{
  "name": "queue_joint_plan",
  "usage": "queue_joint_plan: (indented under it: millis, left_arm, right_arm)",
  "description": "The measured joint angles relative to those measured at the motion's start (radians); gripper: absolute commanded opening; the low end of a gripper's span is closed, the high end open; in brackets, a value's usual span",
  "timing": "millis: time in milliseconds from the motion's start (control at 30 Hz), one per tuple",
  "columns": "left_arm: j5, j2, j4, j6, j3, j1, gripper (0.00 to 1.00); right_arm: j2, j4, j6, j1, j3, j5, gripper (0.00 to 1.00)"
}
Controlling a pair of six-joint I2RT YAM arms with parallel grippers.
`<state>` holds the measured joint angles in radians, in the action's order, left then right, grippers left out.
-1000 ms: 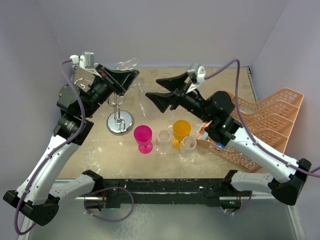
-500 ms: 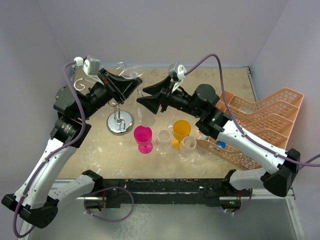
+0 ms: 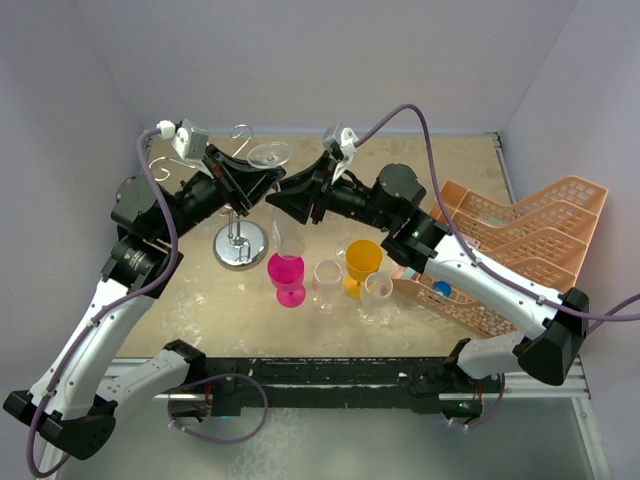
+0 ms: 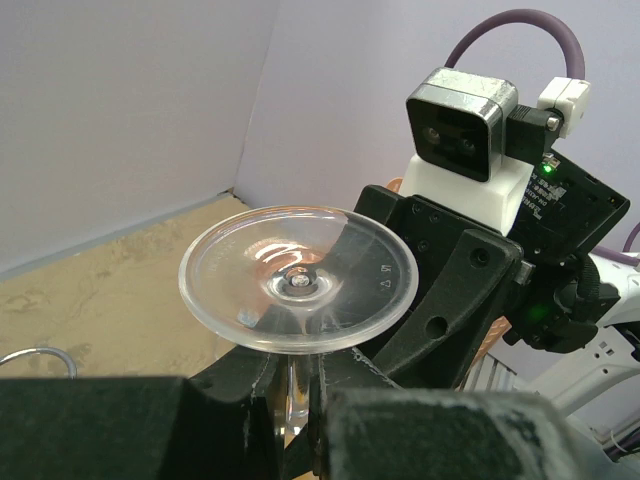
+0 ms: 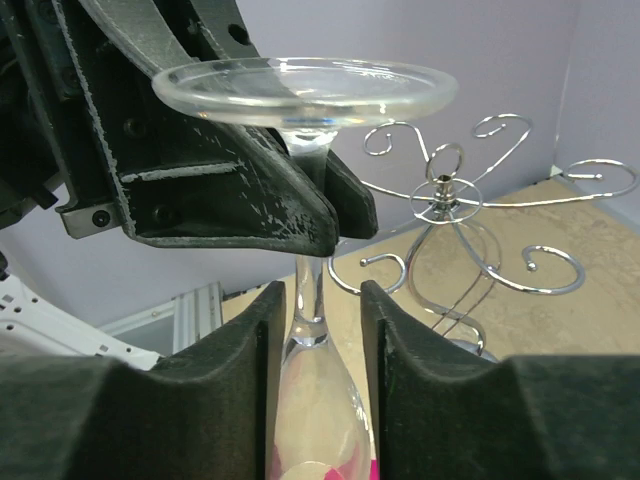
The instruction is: Place the wine glass upside down on the wine glass rack
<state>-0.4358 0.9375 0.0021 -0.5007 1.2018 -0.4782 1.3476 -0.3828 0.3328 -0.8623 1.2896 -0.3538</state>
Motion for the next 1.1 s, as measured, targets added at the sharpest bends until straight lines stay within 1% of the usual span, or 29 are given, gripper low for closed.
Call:
queue_joint_plan:
  millis: [100, 233, 300, 367, 400, 500, 533, 633, 700, 800, 867, 900, 1000, 1100]
  left_arm:
    - [-0.001, -0.005, -0.014, 0.011, -0.006, 0.000, 0.00]
    - [-0.006, -0.013, -0.021, 0.016, -0.011, 0.000, 0.00]
    - [-0.008, -0.018, -0.023, 0.016, -0.014, 0.000, 0.00]
    - [-0.010, -0.022, -0.025, 0.019, -0.017, 0.000, 0.00]
    - [-0.011, -0.023, -0.027, 0.023, -0.017, 0.000, 0.00]
    - [-0.010, -0.024, -0.027, 0.027, -0.018, 0.000, 0.00]
    - [-0.011, -0.024, -0.027, 0.028, -0.019, 0.000, 0.00]
    - [-0.012, -0.031, -0.027, 0.033, -0.021, 0.000, 0.01]
    - [-0.013, -0.033, -0.027, 0.033, -0.021, 0.000, 0.09]
    - [-0.011, -0.037, -0.040, 0.043, -0.021, 0.000, 0.28]
    - [0.004, -0.049, -0.084, 0.060, -0.020, 0.000, 0.44]
    - [0.016, -0.058, -0.109, 0.068, -0.020, 0.000, 0.48]
    - [0.086, -0.103, -0.199, 0.087, -0.014, 0.000, 0.57]
    - [0.142, -0.147, -0.267, 0.101, 0.000, 0.000, 0.59]
  right_arm:
    - [0.006, -0.002, 0.001, -0.002, 0.001, -0.012, 0.32]
    - [0.007, -0.007, 0.001, -0.002, 0.001, -0.026, 0.33]
    - [0.007, -0.013, 0.001, -0.003, 0.000, -0.029, 0.31]
    - [0.007, -0.022, 0.001, -0.003, 0.000, -0.031, 0.25]
    - [0.007, -0.027, 0.003, -0.003, 0.000, -0.031, 0.20]
    - [0.007, -0.041, 0.009, -0.005, 0.000, -0.034, 0.02]
    - [0.007, -0.042, 0.008, -0.006, -0.001, -0.033, 0.00]
    - [0.007, -0.051, 0.015, -0.006, -0.005, -0.034, 0.00]
    - [0.007, -0.061, 0.015, -0.007, -0.007, -0.034, 0.00]
    - [0.005, -0.102, 0.014, -0.008, -0.034, -0.032, 0.00]
    - [-0.001, -0.125, 0.006, -0.007, -0.061, -0.014, 0.00]
    - [-0.005, -0.134, 0.001, -0.005, -0.075, 0.002, 0.00]
    - [-0.023, -0.157, -0.018, 0.000, -0.122, 0.057, 0.00]
    - [-0.046, -0.185, -0.041, 0.001, -0.165, 0.105, 0.00]
